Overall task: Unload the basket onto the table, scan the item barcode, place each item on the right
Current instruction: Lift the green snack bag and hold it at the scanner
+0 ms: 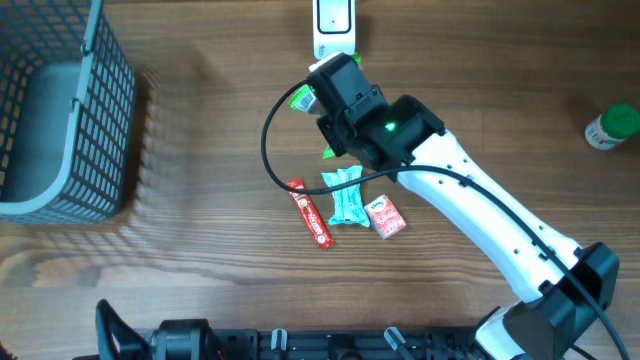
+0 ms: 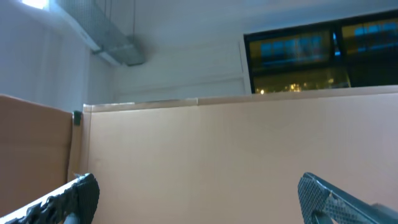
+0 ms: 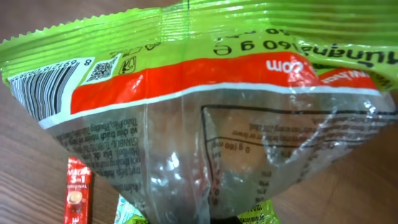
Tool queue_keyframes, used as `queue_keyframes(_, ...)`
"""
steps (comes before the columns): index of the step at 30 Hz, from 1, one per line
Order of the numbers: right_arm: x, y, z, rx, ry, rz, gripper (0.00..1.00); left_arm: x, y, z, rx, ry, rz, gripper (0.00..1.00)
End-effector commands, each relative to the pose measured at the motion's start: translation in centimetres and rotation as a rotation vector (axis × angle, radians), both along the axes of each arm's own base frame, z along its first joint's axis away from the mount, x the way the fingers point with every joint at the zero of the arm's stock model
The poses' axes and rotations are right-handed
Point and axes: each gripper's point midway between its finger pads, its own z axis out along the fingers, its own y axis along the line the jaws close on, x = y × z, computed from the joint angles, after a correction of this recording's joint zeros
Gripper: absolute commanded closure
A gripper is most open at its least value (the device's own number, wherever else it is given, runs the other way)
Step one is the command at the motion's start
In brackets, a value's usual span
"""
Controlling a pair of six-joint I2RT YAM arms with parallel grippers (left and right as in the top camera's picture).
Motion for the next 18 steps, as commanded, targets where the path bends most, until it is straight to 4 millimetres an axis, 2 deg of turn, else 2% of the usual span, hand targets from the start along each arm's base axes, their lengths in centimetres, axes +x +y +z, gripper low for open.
queue_keyframes(1, 0.2, 0.3, 1.6, 0.080, -0.022, -0.059, 0.96, -0.4, 0.3, 0.2, 0.002, -0.013, 0.016, 0.00)
queue_keyframes(5, -1.1, 1.4, 0.8, 0.125, 0.058, -0.012, 0.93, -0.4, 0.3, 0.2, 0.002, -0.012, 0.016, 0.00)
queue_keyframes(6, -1.3, 1.3, 0.6, 0.119, 0.067, -0.008, 0.96, -0.4, 0.3, 0.2, 0.001, -0.012, 0.016, 0.00)
queue_keyframes(9, -1.0, 1.2, 0.6, 0.088, 0.045, 0.021, 0.96, -0.3, 0.3, 0.1, 0.001, -0.008, 0.016, 0.00)
queue_keyframes(14, 1.9, -1.7, 2.5, -0.062, -0.141, -0.095, 0.96, -0.3, 0.2, 0.0, 0.002, -0.005, 0.016, 0.00)
queue_keyframes(18, 4.3, -1.4, 3.6, -0.160, -0.259, -0.050, 0.95, -0.2, 0.1, -0.1, 0.005, 0.001, 0.011, 0.00)
